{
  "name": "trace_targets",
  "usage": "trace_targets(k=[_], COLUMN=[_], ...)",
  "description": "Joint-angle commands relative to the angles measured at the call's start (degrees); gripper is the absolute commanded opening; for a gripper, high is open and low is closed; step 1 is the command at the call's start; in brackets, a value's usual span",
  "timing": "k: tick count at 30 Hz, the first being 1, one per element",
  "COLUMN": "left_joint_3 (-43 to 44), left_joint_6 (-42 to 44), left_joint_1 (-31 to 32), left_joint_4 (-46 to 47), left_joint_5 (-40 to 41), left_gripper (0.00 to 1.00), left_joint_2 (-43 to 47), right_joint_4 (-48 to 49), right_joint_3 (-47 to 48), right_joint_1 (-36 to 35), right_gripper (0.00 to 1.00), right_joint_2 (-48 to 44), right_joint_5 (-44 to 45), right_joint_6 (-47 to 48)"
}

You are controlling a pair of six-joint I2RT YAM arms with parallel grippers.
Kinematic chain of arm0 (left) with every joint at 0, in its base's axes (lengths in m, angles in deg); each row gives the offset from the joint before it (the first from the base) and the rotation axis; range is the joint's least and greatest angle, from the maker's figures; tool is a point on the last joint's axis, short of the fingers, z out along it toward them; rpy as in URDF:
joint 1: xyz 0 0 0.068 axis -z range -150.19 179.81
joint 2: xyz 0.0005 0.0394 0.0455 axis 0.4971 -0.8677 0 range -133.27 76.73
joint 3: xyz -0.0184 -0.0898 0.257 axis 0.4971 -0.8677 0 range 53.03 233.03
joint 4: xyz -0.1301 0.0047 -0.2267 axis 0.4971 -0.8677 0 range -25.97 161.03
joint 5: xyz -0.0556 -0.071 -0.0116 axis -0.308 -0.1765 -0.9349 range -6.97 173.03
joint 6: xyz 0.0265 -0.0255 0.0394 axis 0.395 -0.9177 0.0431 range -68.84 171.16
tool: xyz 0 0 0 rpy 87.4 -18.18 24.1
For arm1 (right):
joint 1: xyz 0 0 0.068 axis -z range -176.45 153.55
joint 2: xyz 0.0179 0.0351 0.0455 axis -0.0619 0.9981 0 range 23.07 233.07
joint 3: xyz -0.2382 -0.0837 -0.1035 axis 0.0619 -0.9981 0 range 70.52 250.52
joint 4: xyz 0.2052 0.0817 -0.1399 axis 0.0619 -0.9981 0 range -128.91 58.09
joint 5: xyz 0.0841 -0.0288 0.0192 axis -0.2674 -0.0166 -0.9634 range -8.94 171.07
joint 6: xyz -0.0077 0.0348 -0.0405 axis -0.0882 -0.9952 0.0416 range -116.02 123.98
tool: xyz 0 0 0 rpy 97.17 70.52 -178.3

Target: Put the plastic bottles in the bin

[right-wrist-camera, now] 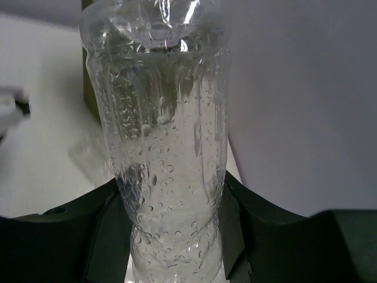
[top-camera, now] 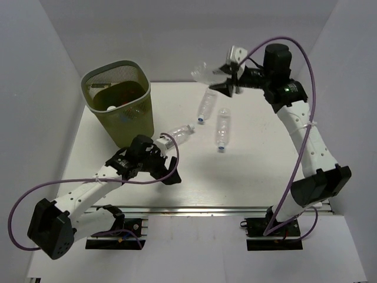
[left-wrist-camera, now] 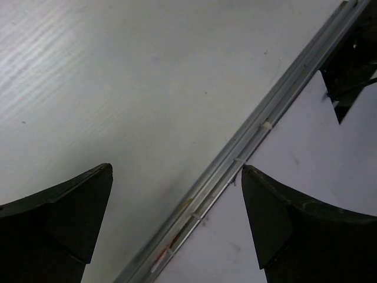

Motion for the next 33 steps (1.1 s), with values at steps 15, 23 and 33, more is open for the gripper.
trace_targets(k=[15,23,33], left_joint_3=[-7.0,-6.4,0.3], left_joint_6=[-14.0,-14.6,-15.1], left_joint_1=[7.9,11.1,16.1], left_joint_4=[8.7,8.7,9.3], left_joint_5=[4.0,4.6,7.3], left_gripper=[1.00,1.00,1.00], left_joint_2=[8.8,5.4,-3.4], right_joint_4=[63.2,66.0,67.5], right_joint_3=[32.6,35.8,36.8], right_joint_1=[-27.6,-29.3,-29.3], right_gripper=[0.22,0.34,0.90], right_joint_2=[36.8,44.6,50.6], right_joint_5=[8.3,16.3,21.6], right_joint_6=[-46.3,-40.4,-36.9])
